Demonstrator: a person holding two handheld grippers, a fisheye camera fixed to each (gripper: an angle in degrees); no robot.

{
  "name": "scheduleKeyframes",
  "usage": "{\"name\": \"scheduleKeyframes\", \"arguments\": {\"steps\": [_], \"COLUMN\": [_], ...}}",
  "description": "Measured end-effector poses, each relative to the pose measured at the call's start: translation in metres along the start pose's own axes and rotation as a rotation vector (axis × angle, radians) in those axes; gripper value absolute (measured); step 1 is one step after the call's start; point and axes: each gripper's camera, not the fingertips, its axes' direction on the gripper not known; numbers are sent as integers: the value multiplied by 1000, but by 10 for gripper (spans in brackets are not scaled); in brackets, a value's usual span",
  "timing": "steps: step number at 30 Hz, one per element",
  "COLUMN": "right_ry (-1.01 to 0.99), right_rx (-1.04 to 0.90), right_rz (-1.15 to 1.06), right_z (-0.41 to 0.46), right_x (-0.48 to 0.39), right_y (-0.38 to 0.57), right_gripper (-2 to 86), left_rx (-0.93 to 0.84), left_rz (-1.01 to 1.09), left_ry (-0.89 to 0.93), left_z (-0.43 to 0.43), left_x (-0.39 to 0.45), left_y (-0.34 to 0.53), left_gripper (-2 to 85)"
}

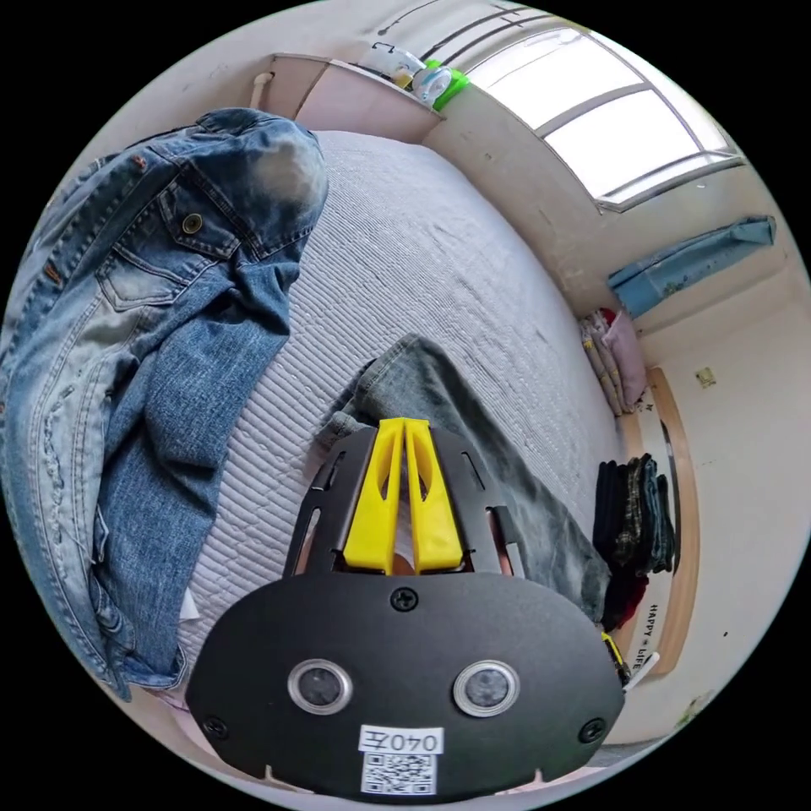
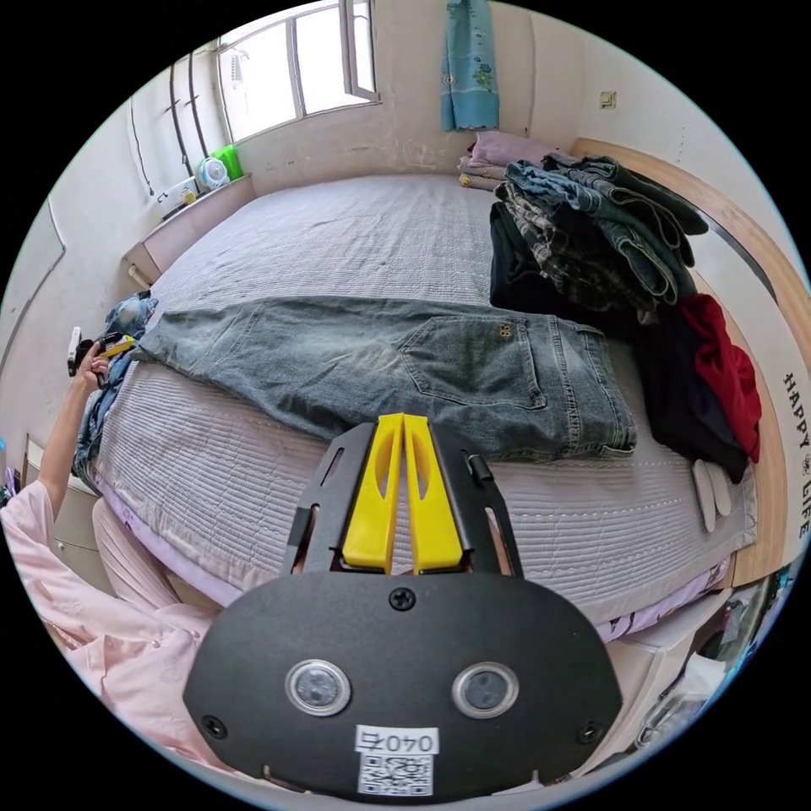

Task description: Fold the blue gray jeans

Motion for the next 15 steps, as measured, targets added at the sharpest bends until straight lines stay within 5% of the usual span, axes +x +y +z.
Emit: {"name": "scheduleKeyframes", "arguments": {"steps": [4,9,15], "right_ry": [-5,20,39], "right_rx": [5,3,0], "right_rz": [21,40,48], "right_z": [-7,-14,-17], "right_x": [3,7,10], "right_y": [10,23,32], "right_gripper": [-10,-10,-10], "left_rx": [-52,-49,-58], "left_rz": [-58,-176,-163], "left_ry": [-44,172,80], "left_z": [21,45,71], "left_x": [-14,-40,-30], "left_y": [-3,1,8], "left_gripper": [-4,36,-3]}}
